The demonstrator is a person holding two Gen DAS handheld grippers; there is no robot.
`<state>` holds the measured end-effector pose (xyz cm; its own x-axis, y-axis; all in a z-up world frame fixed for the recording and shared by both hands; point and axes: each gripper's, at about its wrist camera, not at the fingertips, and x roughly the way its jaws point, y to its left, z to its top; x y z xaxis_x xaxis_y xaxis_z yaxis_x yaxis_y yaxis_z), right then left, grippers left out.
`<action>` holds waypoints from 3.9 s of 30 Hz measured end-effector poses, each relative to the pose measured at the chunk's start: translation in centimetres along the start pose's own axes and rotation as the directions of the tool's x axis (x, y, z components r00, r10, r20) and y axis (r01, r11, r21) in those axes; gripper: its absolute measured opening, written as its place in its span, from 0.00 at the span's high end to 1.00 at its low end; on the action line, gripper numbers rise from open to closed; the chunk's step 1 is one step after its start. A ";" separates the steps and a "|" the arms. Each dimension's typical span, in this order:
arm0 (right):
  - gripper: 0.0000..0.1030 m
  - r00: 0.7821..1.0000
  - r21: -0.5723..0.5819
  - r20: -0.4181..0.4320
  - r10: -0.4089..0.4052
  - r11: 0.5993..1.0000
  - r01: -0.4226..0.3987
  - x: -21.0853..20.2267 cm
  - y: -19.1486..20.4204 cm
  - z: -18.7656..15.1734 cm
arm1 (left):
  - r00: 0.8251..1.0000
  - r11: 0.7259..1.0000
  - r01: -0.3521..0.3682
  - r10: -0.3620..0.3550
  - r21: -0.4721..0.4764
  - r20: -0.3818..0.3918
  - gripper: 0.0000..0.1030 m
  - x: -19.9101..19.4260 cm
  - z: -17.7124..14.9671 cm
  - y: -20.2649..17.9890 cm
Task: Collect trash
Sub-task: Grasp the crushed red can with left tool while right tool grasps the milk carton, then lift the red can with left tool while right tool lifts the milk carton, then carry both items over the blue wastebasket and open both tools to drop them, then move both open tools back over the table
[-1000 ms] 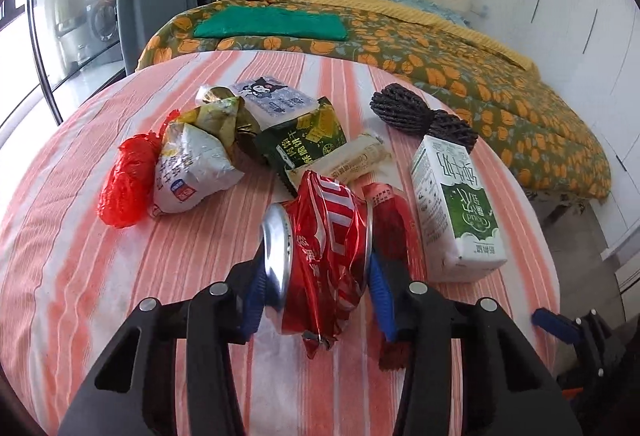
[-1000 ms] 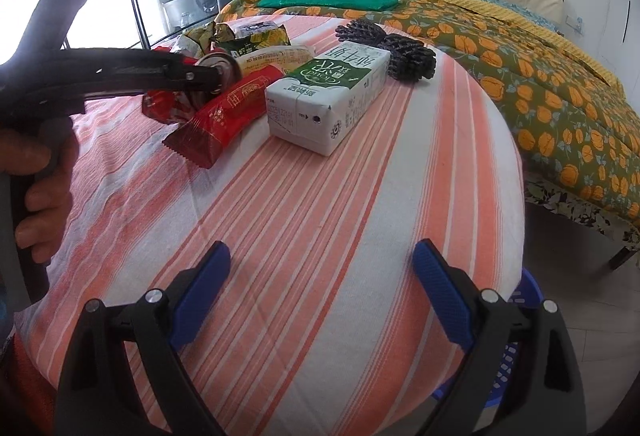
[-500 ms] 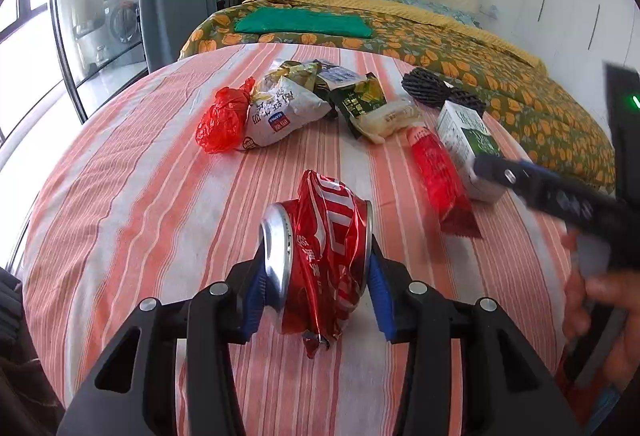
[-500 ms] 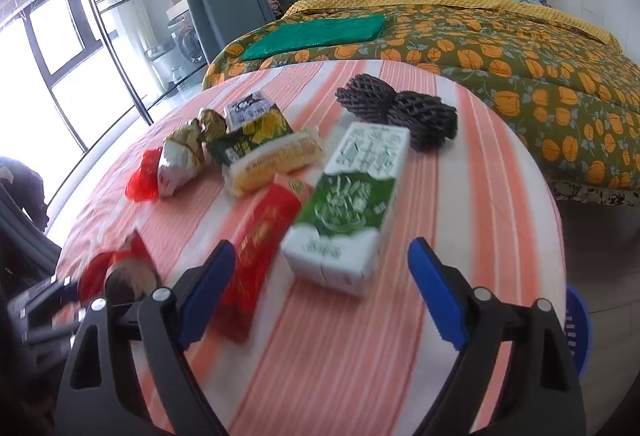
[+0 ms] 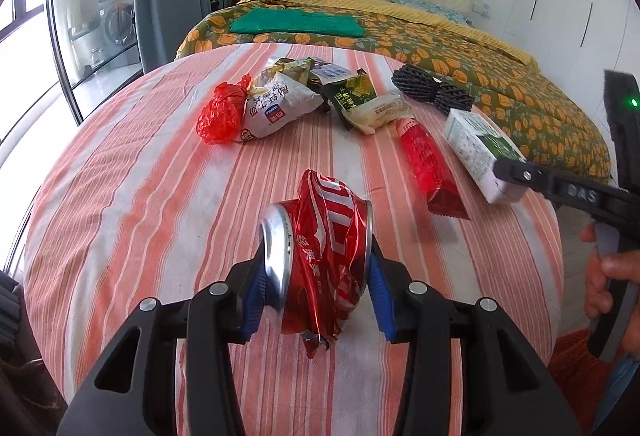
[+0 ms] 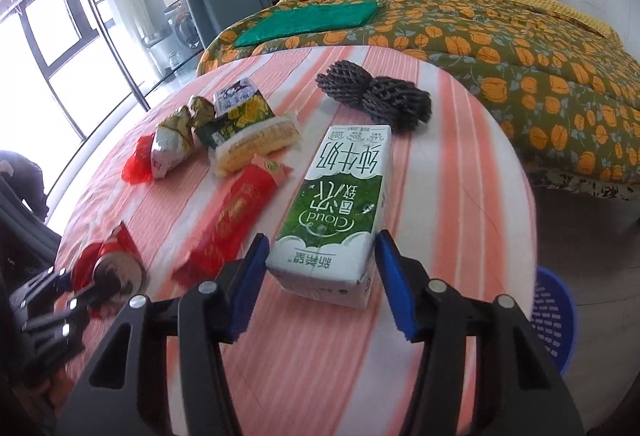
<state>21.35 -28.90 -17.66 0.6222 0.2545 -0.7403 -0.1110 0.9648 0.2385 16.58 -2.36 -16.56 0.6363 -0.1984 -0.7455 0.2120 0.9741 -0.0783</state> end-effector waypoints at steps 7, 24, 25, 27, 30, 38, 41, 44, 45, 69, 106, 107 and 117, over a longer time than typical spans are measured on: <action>0.48 0.998 -0.053 -0.052 0.024 0.998 -0.027 -3.6 -1.2 -3.7 | 1.000 0.999 0.024 -0.024 0.024 -0.009 0.57 -1.3 -1.2 -0.8; 0.17 0.998 0.017 -0.035 -0.056 0.998 0.057 -5.9 -2.5 -3.9 | 0.998 1.000 0.010 -0.008 0.030 -0.058 0.18 -1.4 -2.8 -0.6; 0.17 0.997 0.026 -0.052 -0.062 0.998 0.063 -5.3 -2.3 -3.3 | 0.998 0.999 -0.007 0.009 0.041 -0.064 0.18 -1.2 -2.6 -0.8; 0.17 0.992 0.046 -0.094 -0.080 0.995 0.085 -4.0 -2.4 -2.5 | 0.997 0.998 -0.032 0.036 0.057 -0.073 0.18 -0.7 -2.3 -1.2; 0.27 0.982 0.050 -0.149 -0.119 0.991 0.128 -2.1 -2.6 -1.8 | 0.995 0.997 -0.048 0.054 0.067 -0.085 0.28 -0.3 -2.2 -1.2; 0.50 0.993 0.039 -0.087 -0.078 0.996 0.082 -4.3 -2.5 -2.0 | 0.999 0.999 -0.008 0.010 0.048 -0.046 0.49 -1.1 -2.0 -1.0; 0.50 0.999 0.047 -0.033 -0.034 0.998 0.036 -5.9 -2.7 -2.1 | 1.000 0.998 0.024 -0.023 0.064 -0.021 0.49 -1.9 -1.5 -2.3; 0.50 1.000 0.070 0.013 -0.028 0.997 0.027 -7.6 -4.0 -2.3 | 0.998 0.994 0.070 -0.069 0.087 -0.010 0.49 -2.6 -0.7 -4.3; 0.50 0.999 0.080 0.024 -0.037 0.996 0.035 -8.2 -4.7 -2.3 | 0.996 0.992 0.089 -0.088 0.091 -0.012 0.49 -2.7 -0.4 -5.0; 0.50 0.973 0.412 0.055 -0.224 0.893 0.182 -10.7 -27.7 -6.1 | 0.902 0.859 0.420 -0.360 0.293 -0.237 0.48 8.7 3.4 -33.7; 0.11 0.940 -0.017 0.243 -0.239 0.968 0.250 -9.2 -9.6 -4.0 | 0.985 0.961 0.174 -0.169 0.213 -0.041 0.12 -0.8 -3.1 -14.2; 0.11 0.946 -0.035 0.233 -0.225 0.970 0.240 -8.7 -8.7 -4.3 | 0.988 0.967 0.156 -0.151 0.201 -0.041 0.12 -0.8 -3.2 -13.1; 0.11 0.980 -0.184 0.169 -0.109 0.973 0.140 -5.3 -0.1 -6.3 | 0.998 0.994 0.062 -0.061 0.092 -0.021 0.12 -1.1 -2.1 -4.4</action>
<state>13.16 -29.93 -17.69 0.7523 0.1331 -0.6452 -0.1635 0.9865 0.0129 13.41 -6.20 -16.82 0.6067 -0.2549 -0.7529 0.3190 0.9457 -0.0632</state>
